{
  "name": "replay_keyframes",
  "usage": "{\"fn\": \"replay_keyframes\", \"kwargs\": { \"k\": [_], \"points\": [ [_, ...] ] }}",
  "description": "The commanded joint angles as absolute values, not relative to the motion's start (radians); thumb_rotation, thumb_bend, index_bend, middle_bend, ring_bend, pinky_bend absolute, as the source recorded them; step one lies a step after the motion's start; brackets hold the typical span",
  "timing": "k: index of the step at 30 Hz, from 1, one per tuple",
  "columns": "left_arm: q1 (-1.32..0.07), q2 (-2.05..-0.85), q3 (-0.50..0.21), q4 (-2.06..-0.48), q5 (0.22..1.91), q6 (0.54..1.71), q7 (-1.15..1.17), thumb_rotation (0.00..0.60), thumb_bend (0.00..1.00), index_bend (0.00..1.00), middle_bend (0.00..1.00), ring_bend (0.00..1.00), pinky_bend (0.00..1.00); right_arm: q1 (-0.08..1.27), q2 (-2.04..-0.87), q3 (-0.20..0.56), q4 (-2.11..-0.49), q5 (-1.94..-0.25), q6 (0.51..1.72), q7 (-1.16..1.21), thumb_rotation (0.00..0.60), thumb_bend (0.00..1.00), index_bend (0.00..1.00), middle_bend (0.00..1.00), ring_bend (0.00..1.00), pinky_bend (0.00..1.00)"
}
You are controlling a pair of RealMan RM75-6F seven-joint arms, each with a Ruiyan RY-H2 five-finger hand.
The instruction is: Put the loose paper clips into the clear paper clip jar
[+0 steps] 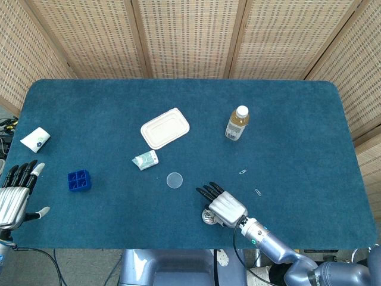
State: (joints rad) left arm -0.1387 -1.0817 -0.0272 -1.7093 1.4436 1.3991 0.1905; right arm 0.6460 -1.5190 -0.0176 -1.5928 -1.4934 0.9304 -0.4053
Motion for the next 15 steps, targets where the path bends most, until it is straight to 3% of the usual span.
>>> {"fn": "replay_keyframes", "kwargs": {
  "k": [1, 15],
  "points": [
    [-0.138, -1.082, -0.026, -1.709, 1.445, 1.400, 0.191, 0.600, 0.00, 0.00, 0.00, 0.00, 0.00, 0.646, -1.516, -0.015, -1.597, -1.495, 0.934, -0.401, 0.600, 0.23, 0.48, 0.01, 0.00, 0.00],
    [-0.140, -1.083, -0.026, -1.708, 1.445, 1.398, 0.191, 0.600, 0.00, 0.00, 0.00, 0.00, 0.00, 0.648, -1.464, 0.043, -1.647, -1.502, 0.997, -0.340, 0.600, 0.23, 0.47, 0.01, 0.00, 0.00]
  ]
}}
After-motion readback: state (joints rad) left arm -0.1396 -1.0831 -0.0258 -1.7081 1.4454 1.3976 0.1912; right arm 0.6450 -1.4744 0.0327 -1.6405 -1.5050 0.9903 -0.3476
